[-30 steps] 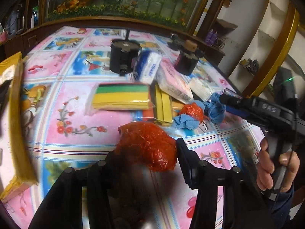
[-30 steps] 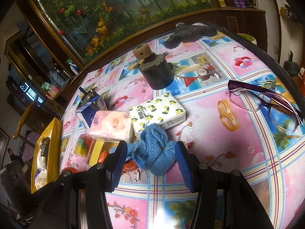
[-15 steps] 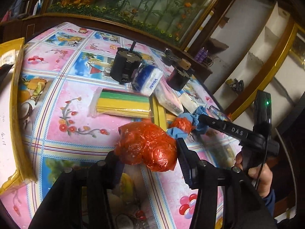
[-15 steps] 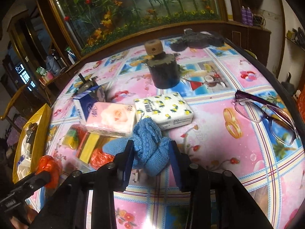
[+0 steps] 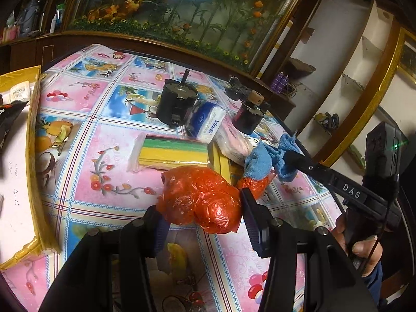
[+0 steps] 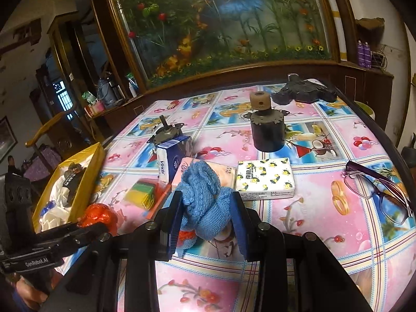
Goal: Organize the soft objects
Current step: 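Carry the red bag and blue sock over the tray with both tools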
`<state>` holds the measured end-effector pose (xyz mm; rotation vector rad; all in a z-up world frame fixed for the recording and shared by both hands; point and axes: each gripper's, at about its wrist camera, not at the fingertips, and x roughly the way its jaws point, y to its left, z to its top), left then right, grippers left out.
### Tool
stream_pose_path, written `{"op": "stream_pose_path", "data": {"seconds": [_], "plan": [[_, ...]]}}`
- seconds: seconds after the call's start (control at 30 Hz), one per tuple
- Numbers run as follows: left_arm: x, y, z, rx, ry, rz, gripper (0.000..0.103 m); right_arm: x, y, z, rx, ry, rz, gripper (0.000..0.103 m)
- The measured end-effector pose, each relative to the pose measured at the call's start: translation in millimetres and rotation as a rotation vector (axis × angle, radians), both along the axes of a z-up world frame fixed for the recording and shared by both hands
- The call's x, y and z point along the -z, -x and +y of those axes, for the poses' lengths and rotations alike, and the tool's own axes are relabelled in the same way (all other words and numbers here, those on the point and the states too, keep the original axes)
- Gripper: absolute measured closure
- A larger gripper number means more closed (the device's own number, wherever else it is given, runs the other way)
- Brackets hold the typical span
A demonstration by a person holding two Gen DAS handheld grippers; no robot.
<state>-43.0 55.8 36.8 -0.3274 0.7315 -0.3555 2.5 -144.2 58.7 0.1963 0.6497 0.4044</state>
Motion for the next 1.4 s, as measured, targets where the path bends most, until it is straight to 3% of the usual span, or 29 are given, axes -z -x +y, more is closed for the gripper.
{"op": "stream_pose_path", "data": {"seconds": [0.33, 0.53, 0.7, 1.07, 1.4], "plan": [[-2.2, 2.0, -15.0, 0.032, -0.043, 0.017, 0.053, -4.0, 4.2, 0.6, -0.094, -0.102, -0.005, 0.064], [-15.8, 9.9, -10.3, 0.020, -0.052, -0.009, 0.053, -2.7, 6.0, 7.2, -0.189, -0.170, 0.014, 0.064], [-24.4, 20.1, -1.1, 0.004, -0.053, -0.025, 0.053, -1.6, 9.5, 13.5, -0.203, -0.190, 0.029, 0.064], [-31.1, 39.1, 32.4, -0.049, -0.034, -0.038, 0.053, -9.8, 32.1, 54.3, -0.263, -0.205, 0.041, 0.064], [-47.0, 53.5, 107.2, -0.196, 0.008, -0.070, 0.053, -32.2, 33.4, 117.2, -0.338, -0.185, 0.048, 0.063]]}}
